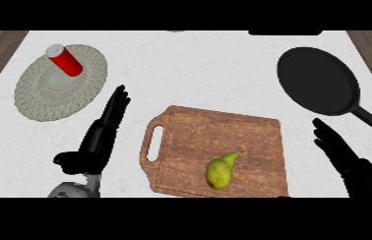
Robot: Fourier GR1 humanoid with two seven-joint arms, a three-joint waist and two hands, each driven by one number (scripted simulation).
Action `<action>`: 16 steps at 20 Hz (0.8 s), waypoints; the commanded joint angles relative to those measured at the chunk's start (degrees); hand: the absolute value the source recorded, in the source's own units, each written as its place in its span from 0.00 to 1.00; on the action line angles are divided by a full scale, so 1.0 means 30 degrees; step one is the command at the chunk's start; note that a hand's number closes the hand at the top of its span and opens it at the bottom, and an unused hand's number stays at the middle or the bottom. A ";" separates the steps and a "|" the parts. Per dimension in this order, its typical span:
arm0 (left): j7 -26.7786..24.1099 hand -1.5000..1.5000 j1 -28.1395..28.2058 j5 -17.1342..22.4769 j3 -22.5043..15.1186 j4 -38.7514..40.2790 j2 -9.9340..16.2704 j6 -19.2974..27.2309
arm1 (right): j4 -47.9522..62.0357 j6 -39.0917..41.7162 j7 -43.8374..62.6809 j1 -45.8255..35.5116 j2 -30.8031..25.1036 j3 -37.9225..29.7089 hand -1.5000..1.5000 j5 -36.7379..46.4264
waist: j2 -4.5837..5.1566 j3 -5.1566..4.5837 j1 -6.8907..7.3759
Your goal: Pick the pear from the cutting board and place it in the pan
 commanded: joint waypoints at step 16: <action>0.0454 0.50 0.0660 0.0109 0.0877 -0.0928 -0.0036 -0.0968 | 0.6711 0.7517 0.8797 -0.8927 0.4500 0.6283 0.00 0.2052 | -0.0070 0.0032 -0.0061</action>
